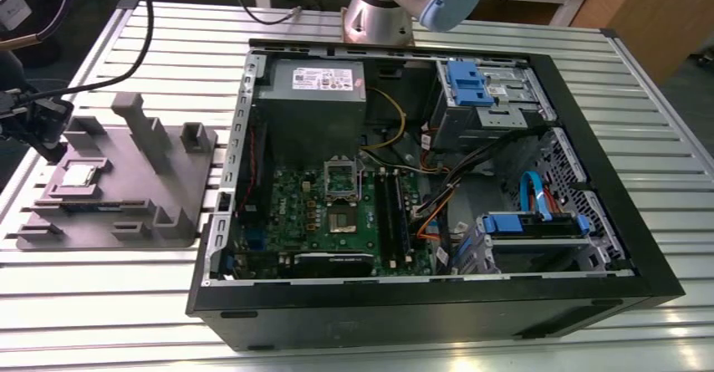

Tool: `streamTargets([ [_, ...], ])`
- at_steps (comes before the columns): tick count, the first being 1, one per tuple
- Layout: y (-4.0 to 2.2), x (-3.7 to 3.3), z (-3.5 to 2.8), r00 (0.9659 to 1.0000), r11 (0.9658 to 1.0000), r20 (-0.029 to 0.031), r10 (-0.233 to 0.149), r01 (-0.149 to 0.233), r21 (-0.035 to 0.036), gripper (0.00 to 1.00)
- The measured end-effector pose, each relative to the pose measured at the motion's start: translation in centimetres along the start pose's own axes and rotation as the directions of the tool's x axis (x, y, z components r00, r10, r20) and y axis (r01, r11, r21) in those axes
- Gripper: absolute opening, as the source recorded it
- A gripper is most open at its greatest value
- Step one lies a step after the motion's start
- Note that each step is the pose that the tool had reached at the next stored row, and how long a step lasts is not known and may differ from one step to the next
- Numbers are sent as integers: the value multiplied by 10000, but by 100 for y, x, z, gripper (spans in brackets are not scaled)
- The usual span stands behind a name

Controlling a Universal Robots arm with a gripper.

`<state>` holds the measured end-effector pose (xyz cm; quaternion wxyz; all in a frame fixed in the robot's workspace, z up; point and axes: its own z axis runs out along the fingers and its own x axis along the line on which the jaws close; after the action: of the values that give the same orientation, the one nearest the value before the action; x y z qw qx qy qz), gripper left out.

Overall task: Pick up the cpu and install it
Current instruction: 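Reach for the cpu, then pick up the cpu and move it towards the insertion slot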

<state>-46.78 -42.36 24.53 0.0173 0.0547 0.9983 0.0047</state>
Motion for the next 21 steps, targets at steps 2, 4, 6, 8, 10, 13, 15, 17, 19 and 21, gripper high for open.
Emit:
streamTargets([
  [2, 0, 0, 3, 10000, 10000, 1, 1, -1, -1, 10],
  [4, 0, 3, 14, 10000, 10000, 3, 1, -1, -2, 10],
  [6, -1, 6, 20, 10000, 10000, 1, 0, 0, -1, 10],
  [8, 0, 6, 26, 10000, 10000, 2, 0, 0, -2, 10],
  [10, -1, 6, 43, 10000, 10000, 4, -16, 16, -3, 10],
  [13, -1, 8, 63, 9999, 9999, 1, -103, 103, -4, 10],
  [15, -1, 8, 74, 9999, 9999, 1, -140, 140, -6, 10],
  [17, -1, 8, 75, 9999, 9999, -1, -149, 149, -5, 10],
  [19, -1, 8, 77, 9999, 9999, 0, -164, 164, -7, 10],
  [21, -1, 8, 77, 9999, 9999, 0, -165, 165, -7, 10],
])
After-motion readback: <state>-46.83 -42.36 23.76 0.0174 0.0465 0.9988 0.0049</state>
